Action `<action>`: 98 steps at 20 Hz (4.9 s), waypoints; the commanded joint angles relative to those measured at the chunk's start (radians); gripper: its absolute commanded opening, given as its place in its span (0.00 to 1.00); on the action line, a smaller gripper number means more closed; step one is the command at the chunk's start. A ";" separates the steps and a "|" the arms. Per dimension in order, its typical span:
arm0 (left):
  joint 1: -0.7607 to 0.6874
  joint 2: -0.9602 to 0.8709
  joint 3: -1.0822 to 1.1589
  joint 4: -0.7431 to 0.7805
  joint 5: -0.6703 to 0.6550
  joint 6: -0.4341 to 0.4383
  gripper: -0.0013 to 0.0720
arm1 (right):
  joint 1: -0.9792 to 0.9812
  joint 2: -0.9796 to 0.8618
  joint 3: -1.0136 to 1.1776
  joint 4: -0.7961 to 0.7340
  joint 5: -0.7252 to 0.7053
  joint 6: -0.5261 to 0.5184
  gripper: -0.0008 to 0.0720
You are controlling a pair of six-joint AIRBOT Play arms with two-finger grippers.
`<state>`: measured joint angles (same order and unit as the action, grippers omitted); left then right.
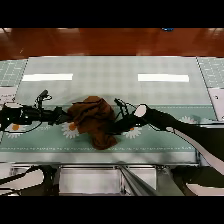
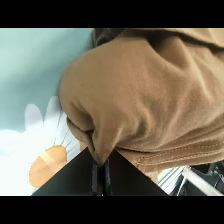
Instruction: Fold the shirts.
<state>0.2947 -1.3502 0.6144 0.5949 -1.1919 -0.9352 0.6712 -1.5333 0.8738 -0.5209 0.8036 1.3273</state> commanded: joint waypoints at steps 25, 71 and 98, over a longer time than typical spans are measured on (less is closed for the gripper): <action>0.000 0.695 0.896 0.174 -0.209 -0.261 0.05 | -0.403 0.948 0.770 -0.895 0.638 0.327 0.04; -0.147 -0.326 0.567 0.232 -0.016 -0.352 0.71 | -1.218 0.653 -0.356 -0.558 0.383 -0.013 0.58; -0.296 -0.386 0.632 0.170 -0.136 -0.280 0.05 | -1.050 0.463 -0.452 -0.465 0.387 -0.071 0.58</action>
<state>0.0017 -1.7382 1.2449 0.7696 -1.3350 -1.2167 -0.4526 -1.0206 0.4240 -0.9817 1.2285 1.2587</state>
